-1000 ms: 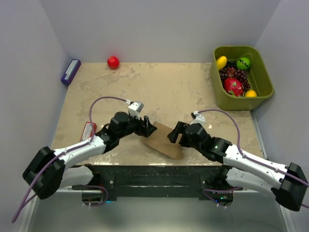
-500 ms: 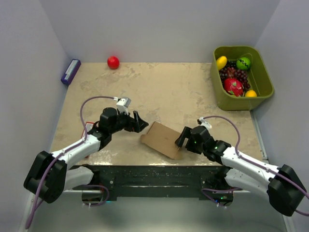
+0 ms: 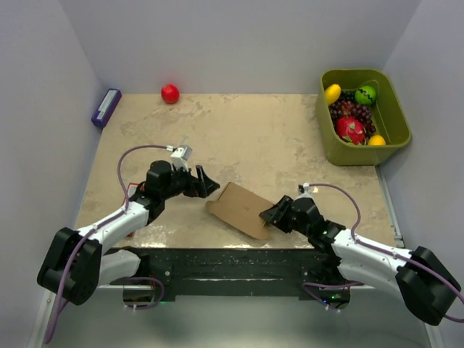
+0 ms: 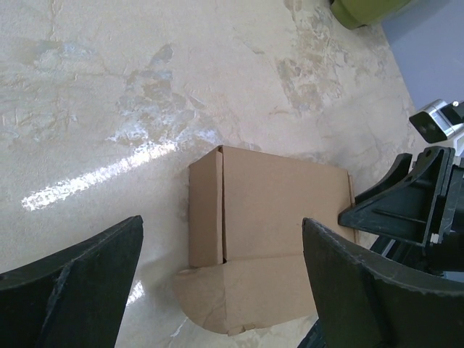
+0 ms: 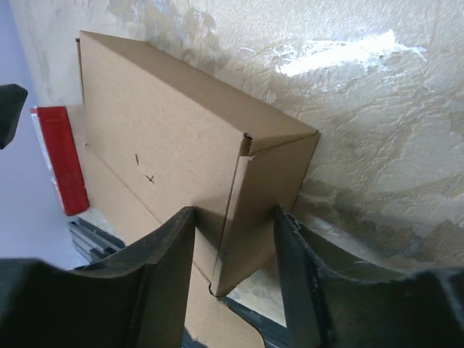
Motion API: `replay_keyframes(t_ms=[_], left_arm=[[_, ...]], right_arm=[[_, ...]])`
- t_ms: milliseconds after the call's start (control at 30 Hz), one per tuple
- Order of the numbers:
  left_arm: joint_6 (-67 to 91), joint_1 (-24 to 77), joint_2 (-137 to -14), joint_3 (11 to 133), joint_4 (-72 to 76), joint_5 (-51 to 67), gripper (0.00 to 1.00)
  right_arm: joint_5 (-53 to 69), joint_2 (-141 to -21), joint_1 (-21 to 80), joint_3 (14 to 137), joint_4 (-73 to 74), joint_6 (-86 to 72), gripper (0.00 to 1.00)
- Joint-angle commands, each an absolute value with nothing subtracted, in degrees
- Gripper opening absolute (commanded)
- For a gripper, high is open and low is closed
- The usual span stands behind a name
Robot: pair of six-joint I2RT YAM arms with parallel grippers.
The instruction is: Fold the paper box
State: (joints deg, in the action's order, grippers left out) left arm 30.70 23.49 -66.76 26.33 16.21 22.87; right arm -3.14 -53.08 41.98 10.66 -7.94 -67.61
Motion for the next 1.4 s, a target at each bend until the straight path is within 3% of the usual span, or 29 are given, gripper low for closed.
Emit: replay_keyframes(t_ms=[0, 167, 400, 967, 1067, 1200, 1367], left_arm=[[32.1, 22.3, -67.3, 25.6, 18.9, 25.9, 0.95], [33.0, 22.3, -69.2, 25.0, 19.9, 27.2, 0.95], [33.6, 22.3, -70.6, 23.6, 20.0, 28.2, 0.95], [43.6, 25.8, -79.4, 19.2, 37.7, 37.3, 0.89], [46.0, 26.6, -81.3, 19.3, 41.6, 38.6, 0.82], [47.5, 27.2, -83.1, 20.7, 43.8, 39.1, 0.6], [49.3, 28.4, -85.9, 22.8, 44.9, 41.5, 0.42]], right_arm=[[-3.7, -52.9, 41.7, 7.7, -7.0, -68.9, 0.37], [-3.3, -51.2, 41.7, 5.5, -7.4, -70.5, 0.16], [-4.2, -46.9, 41.7, 3.2, -4.8, -71.9, 0.04], [-4.9, -41.9, 41.6, 1.5, -1.2, -71.5, 0.01], [-5.0, -41.8, 41.7, 1.8, -1.0, -71.0, 0.01], [-5.2, -41.3, 41.7, 1.9, -0.6, -70.4, 0.02], [-5.9, -40.3, 41.6, 3.1, -0.2, -68.3, 0.06]])
